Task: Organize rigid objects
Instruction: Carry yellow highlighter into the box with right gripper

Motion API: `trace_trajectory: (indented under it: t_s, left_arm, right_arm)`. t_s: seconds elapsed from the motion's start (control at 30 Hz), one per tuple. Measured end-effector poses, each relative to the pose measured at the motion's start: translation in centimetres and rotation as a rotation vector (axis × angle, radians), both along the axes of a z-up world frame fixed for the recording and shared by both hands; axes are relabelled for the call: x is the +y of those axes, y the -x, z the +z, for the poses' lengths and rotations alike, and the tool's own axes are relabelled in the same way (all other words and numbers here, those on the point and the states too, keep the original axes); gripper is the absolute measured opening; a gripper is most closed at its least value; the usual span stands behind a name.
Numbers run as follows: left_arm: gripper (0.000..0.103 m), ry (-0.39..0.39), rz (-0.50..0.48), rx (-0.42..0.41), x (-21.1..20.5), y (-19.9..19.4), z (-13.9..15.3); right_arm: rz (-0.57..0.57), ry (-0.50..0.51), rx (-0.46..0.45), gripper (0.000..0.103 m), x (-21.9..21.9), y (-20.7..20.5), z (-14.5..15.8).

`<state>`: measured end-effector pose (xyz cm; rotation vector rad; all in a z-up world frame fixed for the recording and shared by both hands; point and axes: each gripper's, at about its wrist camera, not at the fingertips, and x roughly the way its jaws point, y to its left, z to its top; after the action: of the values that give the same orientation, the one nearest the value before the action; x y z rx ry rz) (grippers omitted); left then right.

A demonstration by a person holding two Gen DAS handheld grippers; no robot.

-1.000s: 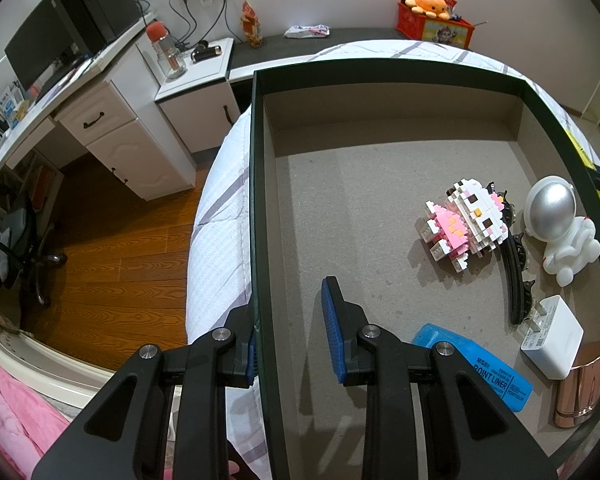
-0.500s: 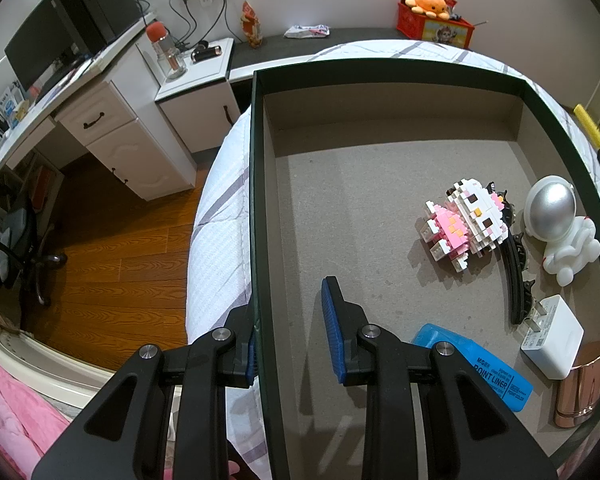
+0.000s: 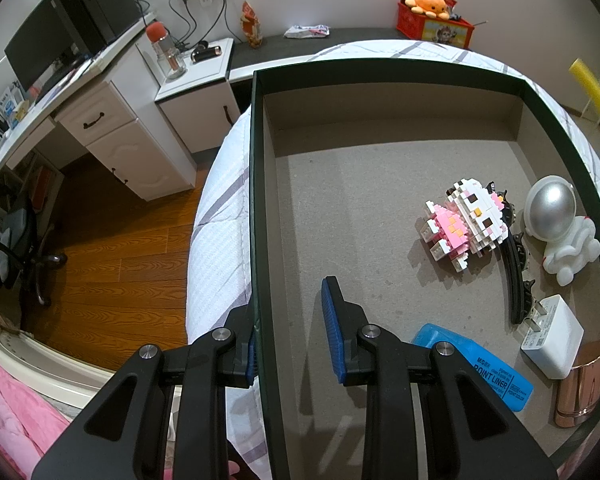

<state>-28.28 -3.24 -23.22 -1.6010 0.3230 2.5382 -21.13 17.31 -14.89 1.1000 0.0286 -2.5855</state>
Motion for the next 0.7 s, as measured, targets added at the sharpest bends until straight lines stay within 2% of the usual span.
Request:
trace_trajectory:
  t_s: [0.2, 0.47, 0.7]
  left_arm:
    - [0.026, 0.001, 0.000, 0.001, 0.0, 0.1, 0.1]
    - [0.027, 0.021, -0.004, 0.006, 0.5, 0.0, 0.1]
    - [0.027, 0.018, -0.005, 0.005, 0.6, 0.1, 0.2]
  right_arm:
    - [0.039, -0.026, -0.047, 0.027, -2.9, 0.8, -2.3]
    - [-0.025, -0.087, -0.098, 0.027, -2.8, 3.9, -4.2]
    - [-0.039, -0.109, -0.100, 0.027, -3.2, 4.3, -4.6]
